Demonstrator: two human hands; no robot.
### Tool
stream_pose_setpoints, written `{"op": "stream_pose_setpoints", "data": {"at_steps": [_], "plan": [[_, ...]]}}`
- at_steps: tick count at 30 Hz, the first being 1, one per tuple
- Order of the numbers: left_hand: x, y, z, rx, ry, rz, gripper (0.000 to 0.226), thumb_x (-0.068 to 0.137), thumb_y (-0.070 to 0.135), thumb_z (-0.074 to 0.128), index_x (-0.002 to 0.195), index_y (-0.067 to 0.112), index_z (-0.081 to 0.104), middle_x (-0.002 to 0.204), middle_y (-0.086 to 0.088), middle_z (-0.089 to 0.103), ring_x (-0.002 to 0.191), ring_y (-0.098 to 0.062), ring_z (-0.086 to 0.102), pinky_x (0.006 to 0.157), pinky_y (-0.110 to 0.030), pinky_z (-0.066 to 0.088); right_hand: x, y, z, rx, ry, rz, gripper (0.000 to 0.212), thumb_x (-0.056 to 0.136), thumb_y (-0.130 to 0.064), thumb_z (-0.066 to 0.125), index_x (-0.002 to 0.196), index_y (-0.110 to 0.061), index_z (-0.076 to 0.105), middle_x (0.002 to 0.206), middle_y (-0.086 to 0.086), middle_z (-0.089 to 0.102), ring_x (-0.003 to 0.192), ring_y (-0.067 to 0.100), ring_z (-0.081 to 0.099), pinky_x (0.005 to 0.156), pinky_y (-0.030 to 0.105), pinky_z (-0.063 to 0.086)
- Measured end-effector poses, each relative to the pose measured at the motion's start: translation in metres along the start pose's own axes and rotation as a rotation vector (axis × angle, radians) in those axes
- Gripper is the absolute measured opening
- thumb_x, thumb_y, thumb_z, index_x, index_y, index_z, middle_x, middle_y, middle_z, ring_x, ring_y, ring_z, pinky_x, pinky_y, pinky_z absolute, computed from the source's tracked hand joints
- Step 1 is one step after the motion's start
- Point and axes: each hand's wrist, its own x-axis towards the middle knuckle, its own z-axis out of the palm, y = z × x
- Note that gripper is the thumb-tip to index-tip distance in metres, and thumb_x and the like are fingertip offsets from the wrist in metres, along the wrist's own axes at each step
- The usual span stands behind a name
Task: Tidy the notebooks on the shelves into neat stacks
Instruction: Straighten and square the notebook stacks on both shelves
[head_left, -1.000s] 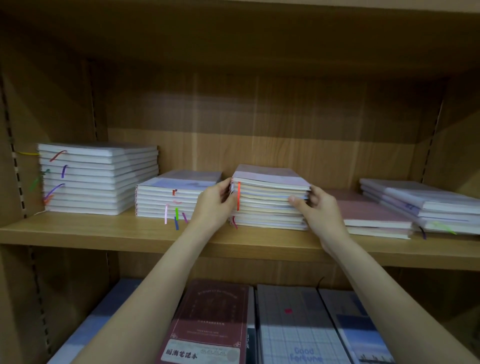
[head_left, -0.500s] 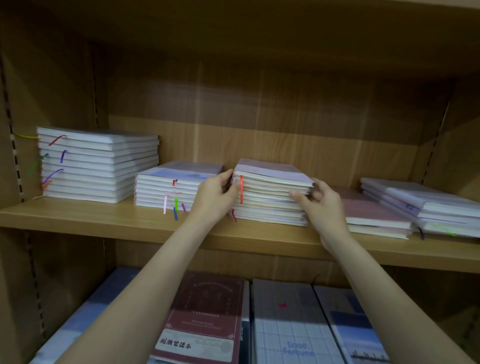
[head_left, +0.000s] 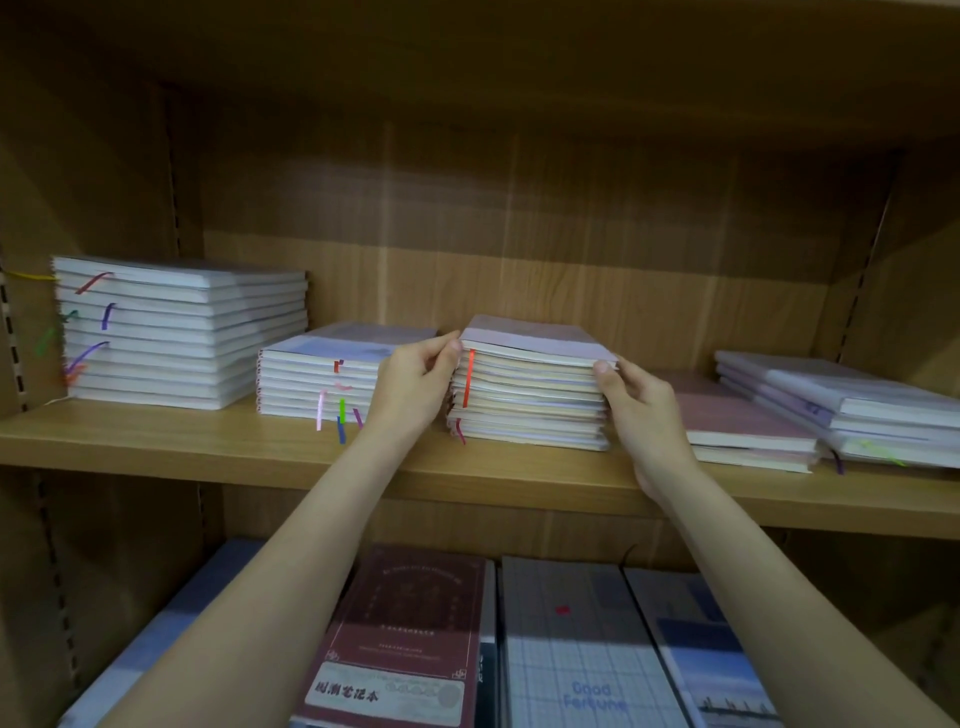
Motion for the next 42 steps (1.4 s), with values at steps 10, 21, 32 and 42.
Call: {"op": "stream_pose_setpoints", "data": {"at_steps": [10, 21, 32, 42], "plan": [[0.0, -0.003, -0.007, -0.071, -0.072, -0.079, 0.034, 0.099, 0.024, 0.042, 0.126, 0.01, 0.058, 0.118, -0.005, 0.064, 0.116, -0.021, 0.055, 0.102, -0.036, 0.042, -0.003, -0.007, 0.0, -0.036, -0.02, -0.01, 0.056, 0.096, -0.033, 0.049, 0.146, -0.015, 0.031, 0.134, -0.004, 0.047, 0.089, 0.0, 0.053, 0.061, 0.0, 0.043], [-0.012, -0.007, -0.005, -0.054, -0.256, -0.085, 0.038, 0.092, -0.001, 0.05, 0.13, 0.004, 0.051, 0.123, -0.005, 0.06, 0.115, -0.013, 0.054, 0.097, -0.021, 0.038, 0.005, 0.003, 0.002, -0.139, -0.153, 0.091, 0.058, 0.07, -0.026, 0.081, 0.12, -0.02, 0.053, 0.118, -0.003, 0.062, 0.111, 0.019, 0.057, 0.1, 0.043, 0.044], [-0.015, 0.001, -0.01, -0.136, -0.306, -0.133, 0.038, 0.093, -0.001, 0.048, 0.131, 0.002, 0.05, 0.117, 0.0, 0.059, 0.103, -0.004, 0.053, 0.068, 0.004, 0.041, -0.002, -0.005, 0.0, -0.007, -0.155, 0.088, 0.045, 0.071, -0.012, 0.079, 0.108, -0.021, 0.056, 0.103, -0.007, 0.063, 0.104, 0.015, 0.06, 0.096, 0.034, 0.047], [-0.013, -0.001, -0.008, -0.242, -0.342, -0.093, 0.05, 0.087, -0.003, 0.056, 0.135, 0.008, 0.046, 0.124, 0.005, 0.056, 0.109, -0.003, 0.054, 0.083, -0.006, 0.046, -0.001, -0.005, 0.0, 0.075, -0.097, 0.127, 0.058, 0.067, -0.012, 0.082, 0.118, -0.017, 0.053, 0.113, -0.002, 0.064, 0.106, 0.016, 0.061, 0.095, 0.035, 0.048]]}}
